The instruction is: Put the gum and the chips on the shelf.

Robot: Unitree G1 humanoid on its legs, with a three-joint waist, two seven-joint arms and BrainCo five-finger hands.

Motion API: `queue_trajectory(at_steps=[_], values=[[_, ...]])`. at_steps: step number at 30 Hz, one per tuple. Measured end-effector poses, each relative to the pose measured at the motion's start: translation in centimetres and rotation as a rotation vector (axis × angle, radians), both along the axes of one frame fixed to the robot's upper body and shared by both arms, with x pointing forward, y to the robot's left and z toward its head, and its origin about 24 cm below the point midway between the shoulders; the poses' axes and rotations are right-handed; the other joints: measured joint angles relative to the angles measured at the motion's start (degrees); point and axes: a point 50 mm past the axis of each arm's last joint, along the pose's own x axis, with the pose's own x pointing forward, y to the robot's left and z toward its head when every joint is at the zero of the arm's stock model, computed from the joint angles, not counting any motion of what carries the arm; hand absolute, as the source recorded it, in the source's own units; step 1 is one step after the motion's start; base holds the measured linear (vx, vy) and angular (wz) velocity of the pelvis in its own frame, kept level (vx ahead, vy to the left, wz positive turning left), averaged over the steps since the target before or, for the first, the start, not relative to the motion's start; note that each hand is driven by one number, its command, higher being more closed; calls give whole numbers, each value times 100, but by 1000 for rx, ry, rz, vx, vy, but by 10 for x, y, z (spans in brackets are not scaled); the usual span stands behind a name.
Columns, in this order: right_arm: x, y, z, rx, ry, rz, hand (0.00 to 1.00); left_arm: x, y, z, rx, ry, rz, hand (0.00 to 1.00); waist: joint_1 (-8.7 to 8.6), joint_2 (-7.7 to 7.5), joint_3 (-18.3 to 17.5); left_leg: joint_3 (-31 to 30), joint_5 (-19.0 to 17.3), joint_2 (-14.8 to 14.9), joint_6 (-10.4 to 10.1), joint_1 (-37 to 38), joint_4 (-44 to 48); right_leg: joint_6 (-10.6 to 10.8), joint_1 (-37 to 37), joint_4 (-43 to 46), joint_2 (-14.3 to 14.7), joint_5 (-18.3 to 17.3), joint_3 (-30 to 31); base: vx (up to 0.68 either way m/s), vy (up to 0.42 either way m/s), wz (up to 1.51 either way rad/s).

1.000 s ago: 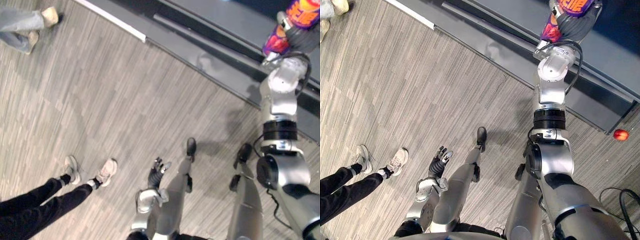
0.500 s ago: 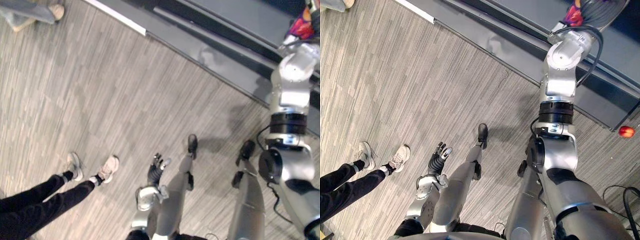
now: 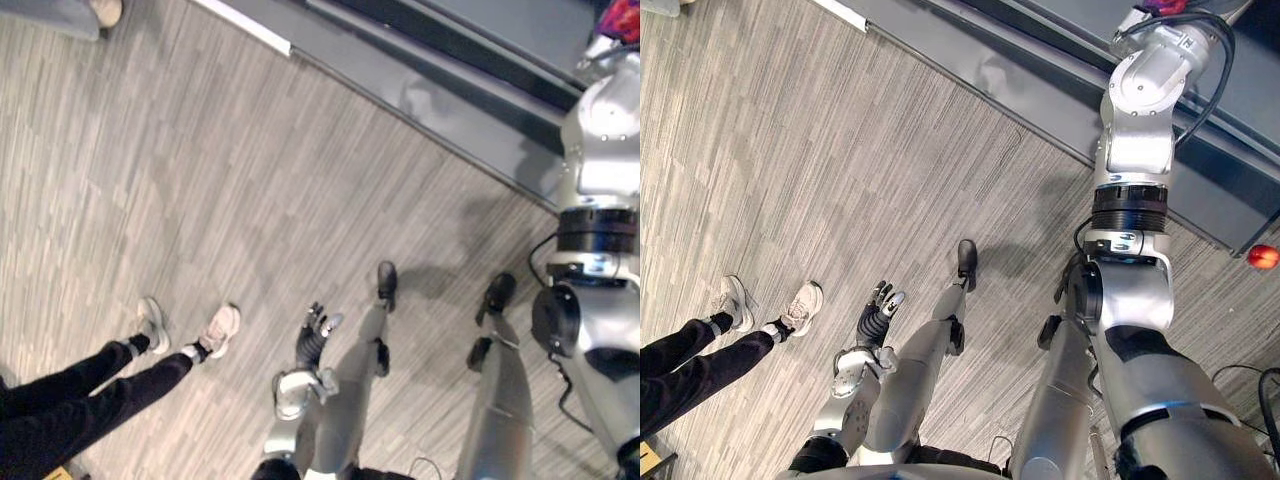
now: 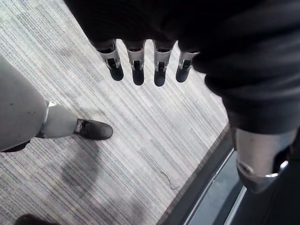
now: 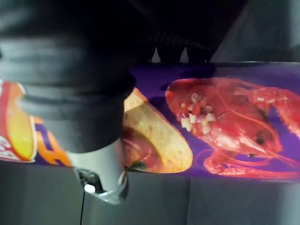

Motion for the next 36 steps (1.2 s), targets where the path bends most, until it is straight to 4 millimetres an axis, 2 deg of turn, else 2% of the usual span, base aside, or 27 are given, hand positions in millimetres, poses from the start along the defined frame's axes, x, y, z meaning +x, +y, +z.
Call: queue_trajectory(at_steps=[18, 19, 29, 32, 34, 36], values=[[3, 8, 8, -43, 3, 27, 100, 5, 0, 11, -44, -49, 18, 0, 4, 0, 0, 259, 40, -12, 4, -204, 0, 2, -287, 102, -56, -1, 81, 0, -1, 0], [3, 8, 8, -44, 4, 28, 0, 5, 0, 11, -44, -49, 18, 0, 3, 0, 0, 261, 40, -12, 4, -202, 0, 2, -287, 104, -56, -1, 84, 0, 0, 0], [5, 12, 7, -62, 13, 35, 0, 5, 0, 11, -44, -50, 19, 0, -16, -2, -1, 307, 40, -12, 4, -191, 0, 1, -305, 124, -56, -1, 119, 0, 0, 0], [8, 21, 4, -82, 26, 59, 0, 4, 1, 11, -43, -46, 22, 0, -98, -6, -3, 324, 46, -11, 12, -178, 1, 1, -300, 125, -55, -1, 131, 0, 0, 0], [11, 26, -1, -81, 42, 81, 0, 4, 1, 11, -43, -46, 21, 0, -125, -14, -6, 374, 52, -8, 20, -146, 2, 1, -288, 125, -48, 0, 159, 4, -21, -7], [17, 27, -15, -84, 94, 87, 0, 4, 1, 10, -43, -44, 22, 0, -126, -20, -8, 420, 49, 4, 17, -49, 1, 1, -221, 122, -27, 0, 203, 1, -28, -10]])
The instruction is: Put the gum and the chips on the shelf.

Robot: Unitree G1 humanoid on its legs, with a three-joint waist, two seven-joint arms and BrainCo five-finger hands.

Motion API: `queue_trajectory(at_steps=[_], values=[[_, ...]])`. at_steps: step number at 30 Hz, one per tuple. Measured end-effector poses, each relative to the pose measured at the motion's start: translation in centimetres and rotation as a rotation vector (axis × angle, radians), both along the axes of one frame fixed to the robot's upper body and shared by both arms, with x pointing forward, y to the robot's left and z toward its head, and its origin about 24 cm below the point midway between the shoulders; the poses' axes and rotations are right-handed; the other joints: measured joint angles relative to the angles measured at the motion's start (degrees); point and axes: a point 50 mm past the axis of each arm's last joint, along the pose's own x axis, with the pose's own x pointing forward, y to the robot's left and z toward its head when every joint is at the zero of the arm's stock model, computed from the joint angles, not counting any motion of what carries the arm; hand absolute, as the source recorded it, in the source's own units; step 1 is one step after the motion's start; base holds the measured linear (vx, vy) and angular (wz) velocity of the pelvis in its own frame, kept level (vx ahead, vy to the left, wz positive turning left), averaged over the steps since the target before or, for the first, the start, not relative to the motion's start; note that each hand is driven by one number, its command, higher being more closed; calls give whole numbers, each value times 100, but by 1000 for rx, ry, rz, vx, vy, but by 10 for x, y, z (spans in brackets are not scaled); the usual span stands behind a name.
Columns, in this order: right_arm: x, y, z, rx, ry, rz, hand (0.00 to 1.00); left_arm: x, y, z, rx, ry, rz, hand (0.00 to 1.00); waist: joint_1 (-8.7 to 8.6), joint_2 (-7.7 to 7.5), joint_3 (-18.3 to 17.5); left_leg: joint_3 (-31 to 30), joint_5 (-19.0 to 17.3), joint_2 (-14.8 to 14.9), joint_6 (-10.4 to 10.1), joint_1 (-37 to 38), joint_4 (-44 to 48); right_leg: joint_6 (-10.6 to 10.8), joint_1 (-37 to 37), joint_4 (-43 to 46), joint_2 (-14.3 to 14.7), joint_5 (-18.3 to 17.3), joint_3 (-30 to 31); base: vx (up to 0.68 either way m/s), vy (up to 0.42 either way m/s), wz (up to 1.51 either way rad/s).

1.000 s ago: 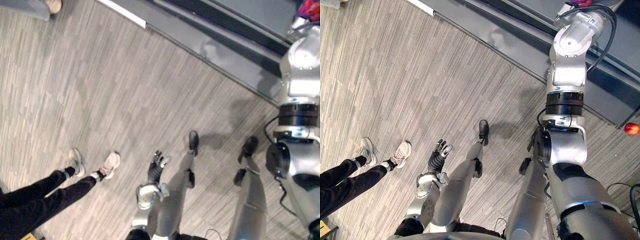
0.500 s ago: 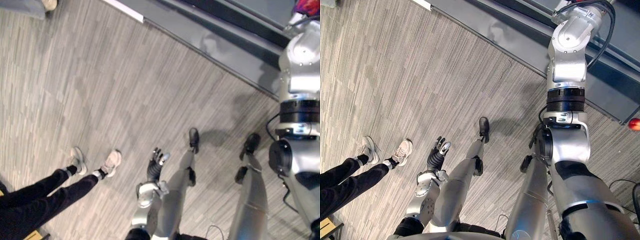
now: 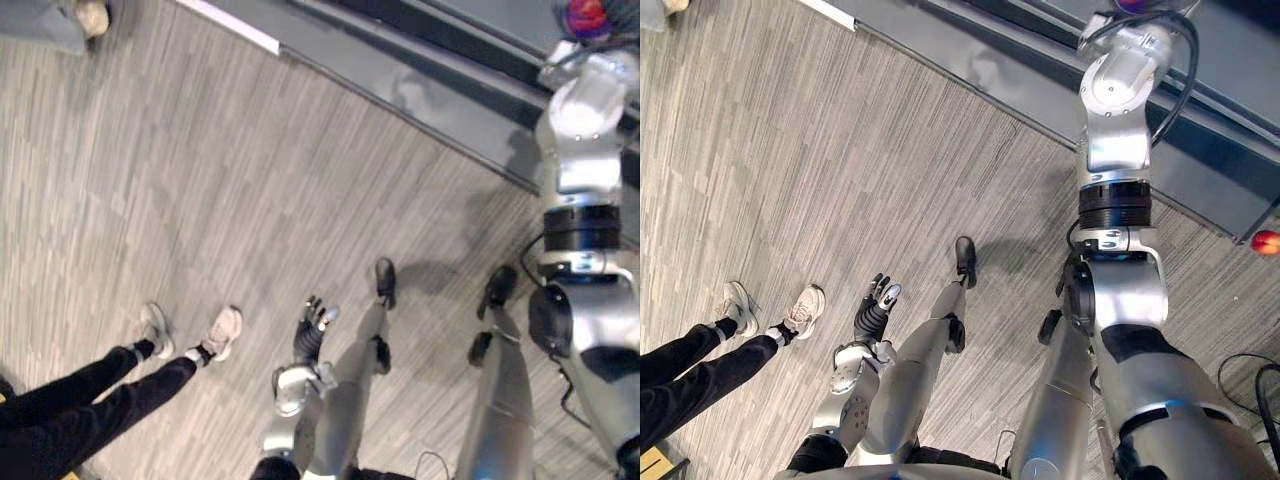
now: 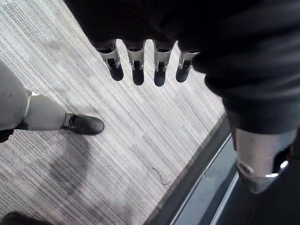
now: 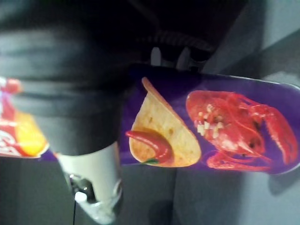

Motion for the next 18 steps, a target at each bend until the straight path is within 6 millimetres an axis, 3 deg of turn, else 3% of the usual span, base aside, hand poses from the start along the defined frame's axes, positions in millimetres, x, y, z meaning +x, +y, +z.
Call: queue_trajectory(at_steps=[5, 8, 12, 13, 18], values=[[11, 4, -34, 2, 106, 20, 0, -2, 0, -4, 3, 17, -3, 0, -16, -26, -15, 22, -16, 87, -5, 173, 0, -4, 193, -77, 94, 2, -2, -3, -43, -8], [17, 16, -61, -21, 185, 57, 0, -7, 5, -15, 9, 69, 18, 0, -23, -191, -93, 105, -32, 175, -1, 264, 2, -8, 280, -173, 205, 6, 24, 11, -70, -19], [24, 26, -109, -38, 333, 103, 0, -18, 11, -34, 28, 166, 31, 0, -153, -394, -193, 130, -150, 284, -2, 459, 201, -28, 594, -274, 299, -2, 4, 40, -74, -10], [24, 28, -129, -32, 389, 117, 0, -23, 13, -41, 37, 204, 36, 0, -172, -469, -229, 143, -294, 337, 4, 522, 420, -35, 763, -326, 343, -6, 5, 44, -65, -11], [15, 29, -192, -28, 560, 151, 0, -37, 22, -61, 71, 315, 56, 0, -285, -550, -279, 155, -683, 484, -43, 919, 853, -77, 1386, -461, 453, -89, -1, 38, -55, -11]])
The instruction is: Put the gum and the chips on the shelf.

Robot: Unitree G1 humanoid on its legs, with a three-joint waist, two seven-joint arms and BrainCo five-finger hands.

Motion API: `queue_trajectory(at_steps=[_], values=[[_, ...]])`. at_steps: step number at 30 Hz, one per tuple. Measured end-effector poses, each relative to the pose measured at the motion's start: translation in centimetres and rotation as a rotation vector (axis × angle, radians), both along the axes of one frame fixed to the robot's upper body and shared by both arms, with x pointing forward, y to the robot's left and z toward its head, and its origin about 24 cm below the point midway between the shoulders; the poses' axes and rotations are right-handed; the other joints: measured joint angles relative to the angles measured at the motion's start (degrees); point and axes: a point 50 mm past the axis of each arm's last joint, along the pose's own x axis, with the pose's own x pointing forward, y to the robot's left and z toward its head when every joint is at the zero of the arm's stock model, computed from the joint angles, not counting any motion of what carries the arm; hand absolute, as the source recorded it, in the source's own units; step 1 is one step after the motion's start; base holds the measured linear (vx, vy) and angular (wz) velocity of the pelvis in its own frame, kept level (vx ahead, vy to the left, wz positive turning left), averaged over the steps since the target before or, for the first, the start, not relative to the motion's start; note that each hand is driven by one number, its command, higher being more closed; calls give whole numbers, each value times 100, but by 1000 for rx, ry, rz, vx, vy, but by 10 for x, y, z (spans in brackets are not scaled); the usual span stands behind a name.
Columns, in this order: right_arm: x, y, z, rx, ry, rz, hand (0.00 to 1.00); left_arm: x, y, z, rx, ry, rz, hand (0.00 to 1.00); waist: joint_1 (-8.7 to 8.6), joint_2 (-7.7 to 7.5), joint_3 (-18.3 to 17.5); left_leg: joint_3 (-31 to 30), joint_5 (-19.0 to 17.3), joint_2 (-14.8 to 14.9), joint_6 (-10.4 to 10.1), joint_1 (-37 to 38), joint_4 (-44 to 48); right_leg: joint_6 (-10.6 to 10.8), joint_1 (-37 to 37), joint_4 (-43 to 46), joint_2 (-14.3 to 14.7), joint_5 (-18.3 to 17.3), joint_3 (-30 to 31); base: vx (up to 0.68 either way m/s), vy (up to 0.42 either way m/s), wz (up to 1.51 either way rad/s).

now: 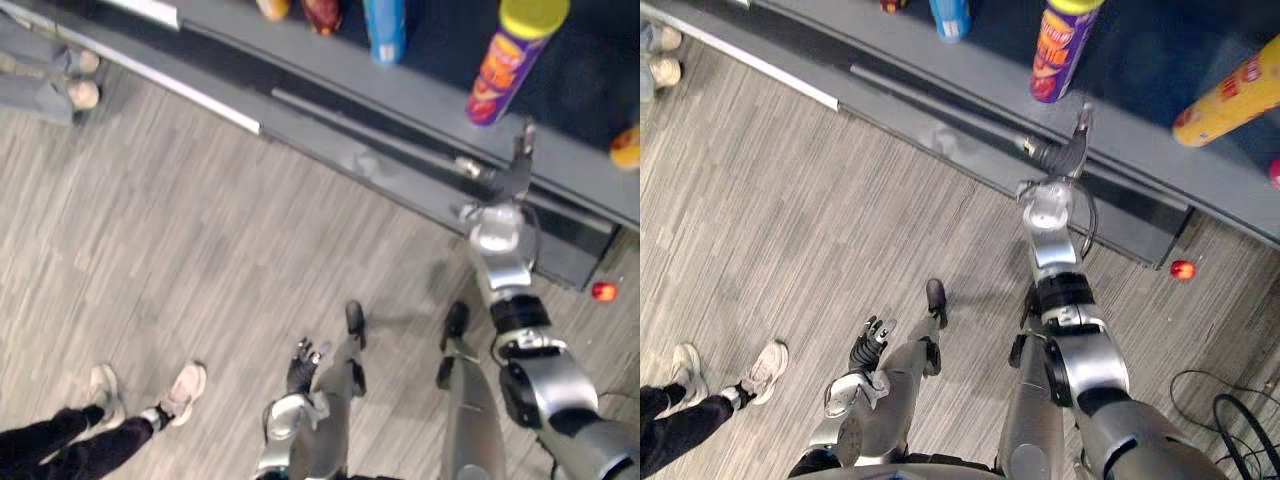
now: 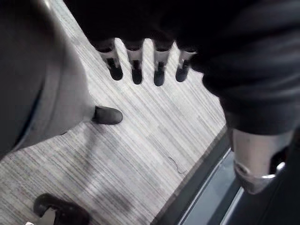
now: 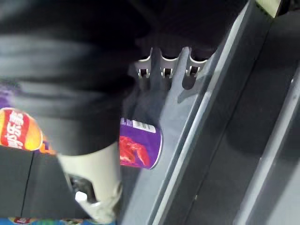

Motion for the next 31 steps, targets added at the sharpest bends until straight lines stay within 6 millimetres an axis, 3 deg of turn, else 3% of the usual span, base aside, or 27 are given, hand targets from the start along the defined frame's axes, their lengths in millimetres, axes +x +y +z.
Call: queue_trajectory(at_steps=[1, 6, 10, 12, 14, 16, 17, 19, 20, 28, 31], values=[[-2, 0, -7, -1, 19, 5, 0, -1, 2, -2, 2, 9, 7, 0, -27, -18, -9, 0, -31, 15, 3, 43, 44, 1, 67, -15, 14, -2, -1, 31, -37, -13], [-36, 5, -93, 64, 252, 37, 0, -10, 16, -16, 43, 99, 26, 0, -138, -167, -161, 57, -282, 208, -53, 652, 215, 15, 858, -398, 232, 2, 3, 67, -32, -15], [-78, 5, -155, 115, 438, 66, 0, -31, 33, -34, 80, 228, 50, 0, -336, -323, -645, 12, -434, 304, -92, 857, 307, 93, 1320, -895, 397, 130, 17, 99, -5, -10], [-110, -3, -187, 140, 540, 63, 0, -43, 43, -42, 86, 299, 78, 0, -388, -436, -884, 98, -568, 306, -113, 1059, 289, 128, 1590, -1178, 439, 212, 98, 121, 40, -20], [-133, -7, -208, 153, 624, 71, 0, -51, 50, -47, 82, 341, 102, 0, -402, -501, -1005, 159, -613, 298, -102, 1196, 266, 148, 1771, -1328, 447, 263, 136, 95, 41, -14], [-178, -11, -244, 179, 801, 105, 0, -67, 58, -54, 67, 407, 148, 0, -535, -597, -1164, 164, -617, 232, -96, 1539, 39, 181, 2151, -1611, 439, 308, 116, 140, 55, 2], [-191, -11, -254, 190, 857, 117, 0, -73, 61, -56, 66, 422, 159, 0, -563, -622, -1233, 168, -616, 209, -95, 1617, -26, 175, 2230, -1677, 439, 323, 114, 146, 48, 4], [-235, -11, -283, 240, 1041, 161, 0, -89, 66, -60, 64, 471, 171, 0, -646, -673, -1463, 177, -612, 162, -89, 1857, -219, 182, 2475, -1877, 438, 345, 94, 125, 25, 0], [-249, -10, -291, 284, 1086, 163, 0, -96, 68, -62, 60, 489, 177, 0, -658, -694, -1557, 208, -612, 137, -89, 1948, -293, 186, 2523, -1920, 441, 351, 107, 127, 16, -17], [-295, -39, -315, 608, 1174, -113, 0, -135, 72, -71, -29, 582, 315, 0, -641, -724, -2048, 461, -750, 92, -94, 2608, -519, 203, 3070, -2179, 469, 359, 256, 73, 7, -12], [-331, -43, -324, 737, 1259, -243, 0, -140, 69, -73, -49, 595, 327, 0, -653, -654, -2098, 498, -754, 89, -92, 2727, -611, 198, 3158, -2187, 477, 347, 266, 24, -3, -5]])
